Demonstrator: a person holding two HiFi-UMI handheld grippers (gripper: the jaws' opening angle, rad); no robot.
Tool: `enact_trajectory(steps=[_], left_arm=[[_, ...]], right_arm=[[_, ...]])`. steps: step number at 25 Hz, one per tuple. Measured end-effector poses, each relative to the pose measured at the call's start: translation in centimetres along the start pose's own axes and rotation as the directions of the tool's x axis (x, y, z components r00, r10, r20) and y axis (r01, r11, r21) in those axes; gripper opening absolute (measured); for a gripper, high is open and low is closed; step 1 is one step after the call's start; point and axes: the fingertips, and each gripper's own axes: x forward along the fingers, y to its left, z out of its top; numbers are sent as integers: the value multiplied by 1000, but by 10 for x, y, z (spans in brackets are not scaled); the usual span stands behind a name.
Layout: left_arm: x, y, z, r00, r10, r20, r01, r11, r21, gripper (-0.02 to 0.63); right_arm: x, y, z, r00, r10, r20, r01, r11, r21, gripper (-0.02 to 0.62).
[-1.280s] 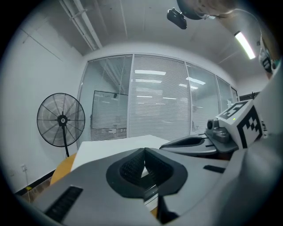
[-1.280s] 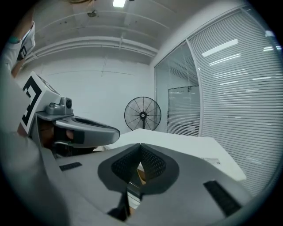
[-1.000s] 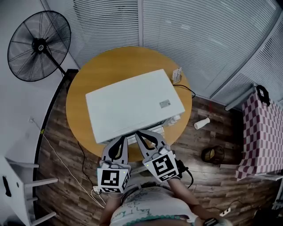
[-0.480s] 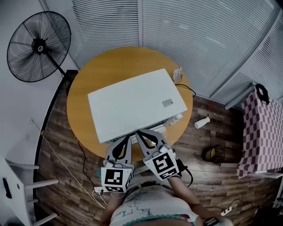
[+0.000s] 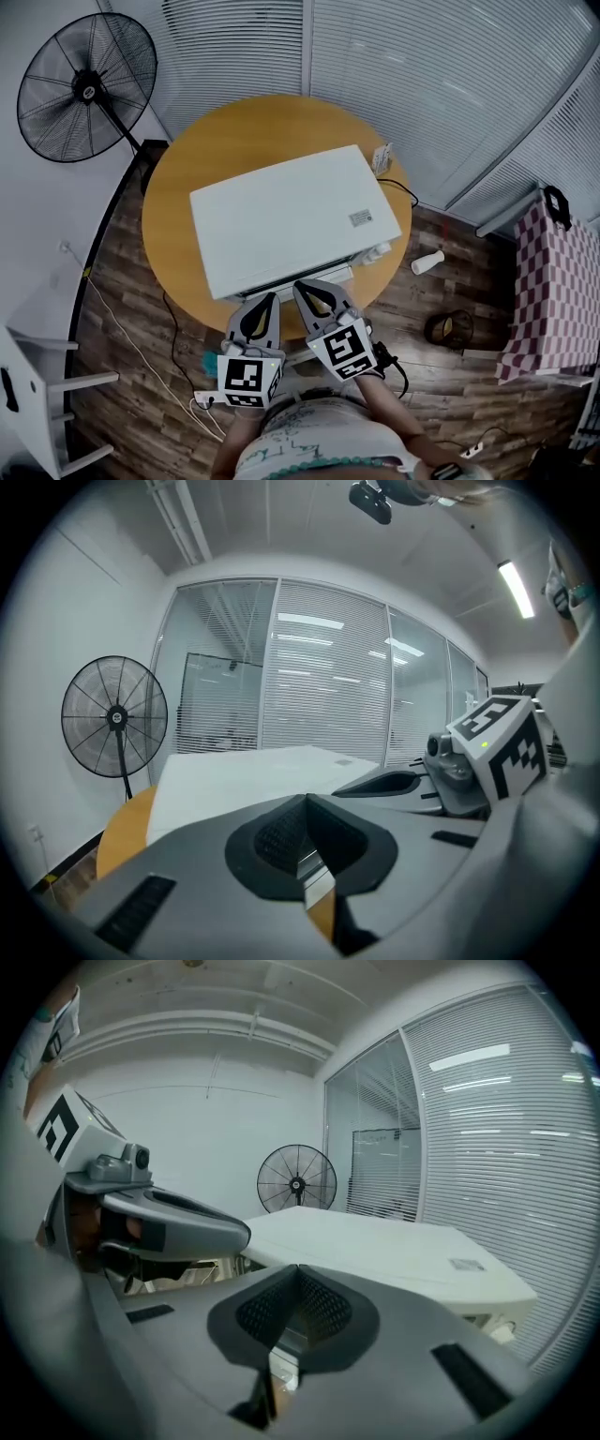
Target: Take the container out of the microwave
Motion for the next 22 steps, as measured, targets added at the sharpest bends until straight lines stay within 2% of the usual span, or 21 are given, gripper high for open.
enact_trajectory(steps=[10,15,22], left_arm=[[-7,7,-16,999,18,-43,-17,1000,10,14],[-9,7,-22,998,21,-55,-20,1000,4,14],[-17,10,-25,998,41,-54,-41,999,-7,14]], right_arm=[[19,3,-50,992,-4,-123,3,1000,-10,-6],[30,4,-65,989,11,-147,-12,1000,-8,-6],[59,-1,-82,987,3,-161,-27,989,-144,-6]])
